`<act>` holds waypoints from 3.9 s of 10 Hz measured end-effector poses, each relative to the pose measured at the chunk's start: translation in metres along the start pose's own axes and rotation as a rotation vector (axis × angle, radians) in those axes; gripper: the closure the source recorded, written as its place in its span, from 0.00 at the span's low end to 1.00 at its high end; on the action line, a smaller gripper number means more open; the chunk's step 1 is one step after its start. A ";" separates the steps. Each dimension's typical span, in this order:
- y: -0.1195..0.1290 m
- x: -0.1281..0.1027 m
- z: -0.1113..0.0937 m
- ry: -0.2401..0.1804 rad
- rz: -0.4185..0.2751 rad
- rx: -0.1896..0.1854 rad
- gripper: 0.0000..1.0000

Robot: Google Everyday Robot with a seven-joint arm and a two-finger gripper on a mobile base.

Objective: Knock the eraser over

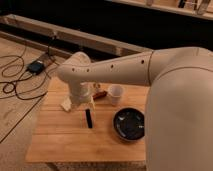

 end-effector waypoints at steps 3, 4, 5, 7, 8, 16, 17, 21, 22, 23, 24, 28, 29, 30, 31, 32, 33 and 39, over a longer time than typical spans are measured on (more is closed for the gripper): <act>0.000 0.000 0.001 0.001 0.000 0.000 0.35; 0.000 0.000 0.001 0.002 0.000 0.000 0.35; 0.000 0.000 0.001 0.002 0.000 0.000 0.35; 0.000 0.000 0.001 0.002 0.000 0.000 0.35; 0.000 0.000 0.001 0.001 0.000 0.000 0.35; 0.000 0.000 0.001 0.001 0.000 0.000 0.35; 0.000 0.000 0.001 0.001 0.000 0.000 0.35; -0.002 -0.003 0.007 -0.001 -0.007 -0.009 0.35; -0.007 -0.011 0.016 -0.011 -0.020 -0.013 0.35; -0.011 -0.016 0.022 -0.019 -0.033 -0.016 0.35; -0.014 -0.023 0.032 -0.027 -0.060 -0.028 0.35; -0.016 -0.031 0.058 -0.032 -0.146 -0.068 0.35; -0.014 -0.027 0.065 -0.019 -0.161 -0.074 0.35; -0.013 -0.025 0.068 -0.010 -0.169 -0.077 0.35; -0.007 -0.022 0.069 -0.001 -0.184 -0.087 0.35; -0.001 -0.019 0.069 0.008 -0.195 -0.094 0.35; 0.008 -0.015 0.068 0.014 -0.210 -0.113 0.35; 0.045 -0.011 0.049 0.005 -0.284 -0.208 0.35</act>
